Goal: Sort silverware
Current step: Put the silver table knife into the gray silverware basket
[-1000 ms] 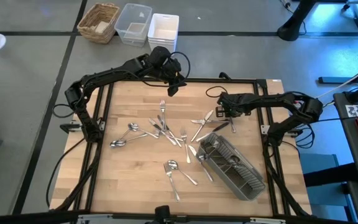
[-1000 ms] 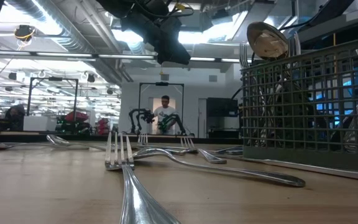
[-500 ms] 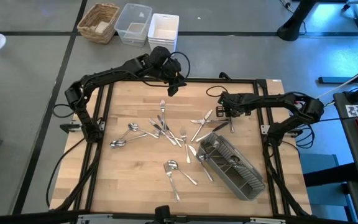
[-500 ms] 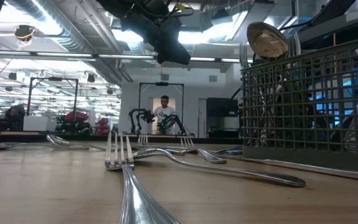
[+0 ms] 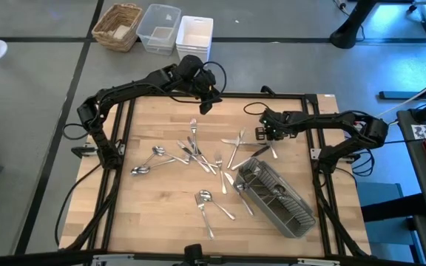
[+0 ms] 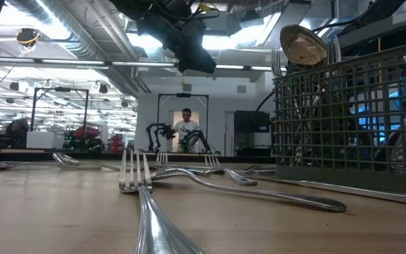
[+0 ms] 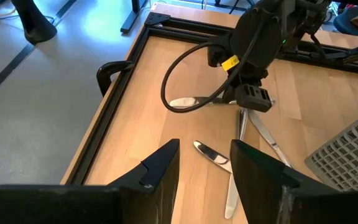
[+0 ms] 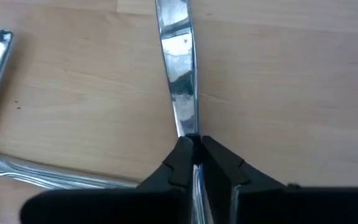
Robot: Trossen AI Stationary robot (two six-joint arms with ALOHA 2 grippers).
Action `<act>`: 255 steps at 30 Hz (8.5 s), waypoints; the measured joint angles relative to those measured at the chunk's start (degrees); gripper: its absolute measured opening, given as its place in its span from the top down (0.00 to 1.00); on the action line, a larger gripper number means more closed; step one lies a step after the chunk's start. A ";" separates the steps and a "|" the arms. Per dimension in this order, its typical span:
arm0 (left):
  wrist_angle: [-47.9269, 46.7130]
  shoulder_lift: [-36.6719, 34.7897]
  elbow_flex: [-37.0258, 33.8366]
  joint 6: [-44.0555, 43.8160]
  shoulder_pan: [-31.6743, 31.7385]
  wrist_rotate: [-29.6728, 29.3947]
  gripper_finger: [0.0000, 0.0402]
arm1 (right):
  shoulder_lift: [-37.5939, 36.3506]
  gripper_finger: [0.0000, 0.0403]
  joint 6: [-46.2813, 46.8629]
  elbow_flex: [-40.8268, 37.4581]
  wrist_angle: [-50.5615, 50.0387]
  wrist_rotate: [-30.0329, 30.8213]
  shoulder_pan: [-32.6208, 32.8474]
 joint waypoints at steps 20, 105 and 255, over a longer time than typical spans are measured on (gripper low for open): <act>-0.04 0.00 0.00 0.01 -0.01 0.00 0.66 | -0.09 0.95 -1.95 0.11 -0.16 0.13 -0.07; 4.73 20.16 0.02 -32.29 -17.07 -0.63 0.66 | -0.11 0.72 -42.06 60.99 -40.58 27.61 -0.07; 75.82 33.59 11.88 -21.70 -48.70 -38.32 0.92 | -27.76 0.72 -36.14 66.12 -48.07 14.93 -0.04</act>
